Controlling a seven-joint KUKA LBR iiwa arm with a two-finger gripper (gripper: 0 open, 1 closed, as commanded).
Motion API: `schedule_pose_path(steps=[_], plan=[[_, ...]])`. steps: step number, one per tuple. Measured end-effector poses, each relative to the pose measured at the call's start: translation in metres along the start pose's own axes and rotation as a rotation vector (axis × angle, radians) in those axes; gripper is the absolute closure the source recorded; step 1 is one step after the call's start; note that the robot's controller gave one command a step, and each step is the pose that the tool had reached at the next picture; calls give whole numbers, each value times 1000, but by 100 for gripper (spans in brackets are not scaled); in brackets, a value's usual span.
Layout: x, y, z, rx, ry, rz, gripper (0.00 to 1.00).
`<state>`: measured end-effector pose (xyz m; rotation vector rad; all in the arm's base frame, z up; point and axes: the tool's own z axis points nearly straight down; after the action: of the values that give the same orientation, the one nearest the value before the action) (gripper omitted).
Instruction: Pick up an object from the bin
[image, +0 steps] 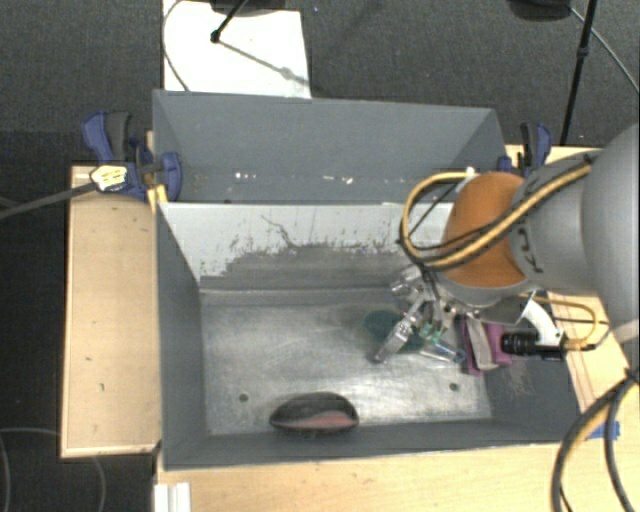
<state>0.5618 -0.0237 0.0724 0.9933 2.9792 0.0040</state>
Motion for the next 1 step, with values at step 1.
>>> schedule_pose_path(steps=[1], plan=[[0, 1, -1, 0, -1, -1, 0]])
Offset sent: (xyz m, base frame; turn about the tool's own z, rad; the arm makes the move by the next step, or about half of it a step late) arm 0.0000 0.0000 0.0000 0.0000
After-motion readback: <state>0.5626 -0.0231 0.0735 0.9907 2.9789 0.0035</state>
